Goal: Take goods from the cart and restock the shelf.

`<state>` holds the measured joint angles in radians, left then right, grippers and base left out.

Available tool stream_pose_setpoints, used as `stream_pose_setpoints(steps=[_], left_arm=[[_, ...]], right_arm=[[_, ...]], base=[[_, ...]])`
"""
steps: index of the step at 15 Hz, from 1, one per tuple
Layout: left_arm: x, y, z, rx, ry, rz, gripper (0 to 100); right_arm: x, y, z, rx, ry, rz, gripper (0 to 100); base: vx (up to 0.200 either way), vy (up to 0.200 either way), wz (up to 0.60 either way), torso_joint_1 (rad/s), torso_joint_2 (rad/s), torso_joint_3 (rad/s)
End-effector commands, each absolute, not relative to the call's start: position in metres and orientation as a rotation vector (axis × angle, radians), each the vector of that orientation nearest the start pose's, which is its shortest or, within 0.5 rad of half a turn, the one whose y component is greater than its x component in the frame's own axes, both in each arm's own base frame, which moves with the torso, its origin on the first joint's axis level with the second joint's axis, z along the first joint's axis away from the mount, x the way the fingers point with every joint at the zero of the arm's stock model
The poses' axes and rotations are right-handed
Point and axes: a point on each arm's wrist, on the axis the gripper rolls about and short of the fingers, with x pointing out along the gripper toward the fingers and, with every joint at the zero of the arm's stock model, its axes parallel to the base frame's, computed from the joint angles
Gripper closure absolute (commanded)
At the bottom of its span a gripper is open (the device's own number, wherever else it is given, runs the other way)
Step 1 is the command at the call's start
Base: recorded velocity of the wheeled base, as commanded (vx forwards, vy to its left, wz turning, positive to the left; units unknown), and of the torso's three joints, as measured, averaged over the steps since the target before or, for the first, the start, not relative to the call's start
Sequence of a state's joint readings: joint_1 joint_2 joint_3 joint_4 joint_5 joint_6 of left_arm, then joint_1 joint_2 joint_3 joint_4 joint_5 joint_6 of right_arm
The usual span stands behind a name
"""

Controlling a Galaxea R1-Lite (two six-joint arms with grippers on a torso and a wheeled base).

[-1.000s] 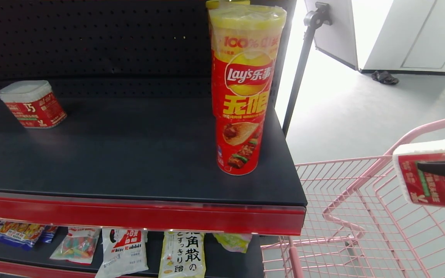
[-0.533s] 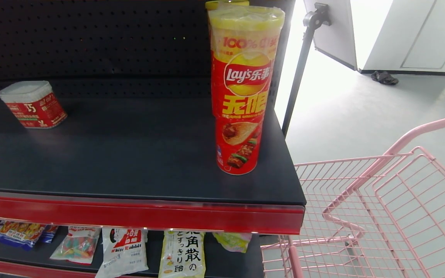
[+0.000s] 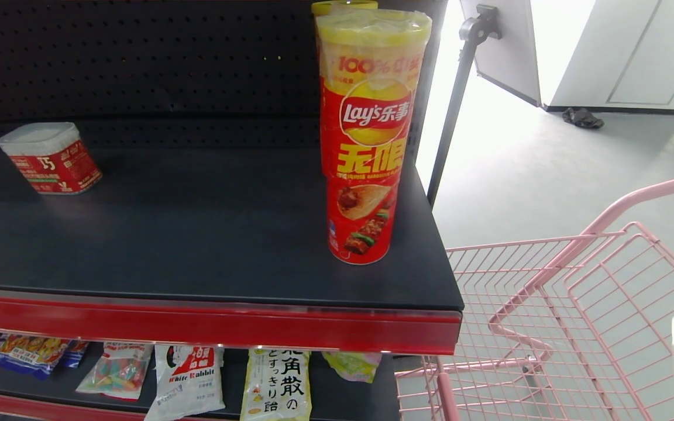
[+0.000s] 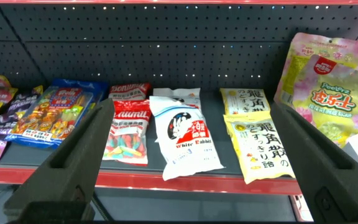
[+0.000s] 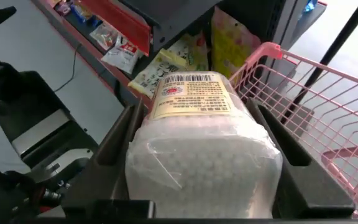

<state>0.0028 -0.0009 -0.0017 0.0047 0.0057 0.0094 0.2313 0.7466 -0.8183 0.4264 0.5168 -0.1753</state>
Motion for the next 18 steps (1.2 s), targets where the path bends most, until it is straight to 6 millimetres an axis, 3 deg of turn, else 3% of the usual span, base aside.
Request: stream_pose_setpoints(steps=[1,11,18], left_arm=[[-0.023,0.0,0.075,0.009,0.003,0.009,0],[-0.023,0.0,0.075,0.009,0.003,0.009,0],[-0.023,0.0,0.075,0.009,0.003,0.009,0]], right_arm=[[0.037,0.021,0.252,-0.116,0.301,0.79,100],[0.036,0.021,0.242,-0.085,0.244,0.782,100],[0.038,0.022,0.242,-0.083,0.252,0.794,100]], base=[[0.0,0.0,0.0,0.0,0.0,0.0],[0.0,0.0,0.0,0.006,-0.02,-0.011],[0.0,0.0,0.0,0.2,-0.5,-0.297]])
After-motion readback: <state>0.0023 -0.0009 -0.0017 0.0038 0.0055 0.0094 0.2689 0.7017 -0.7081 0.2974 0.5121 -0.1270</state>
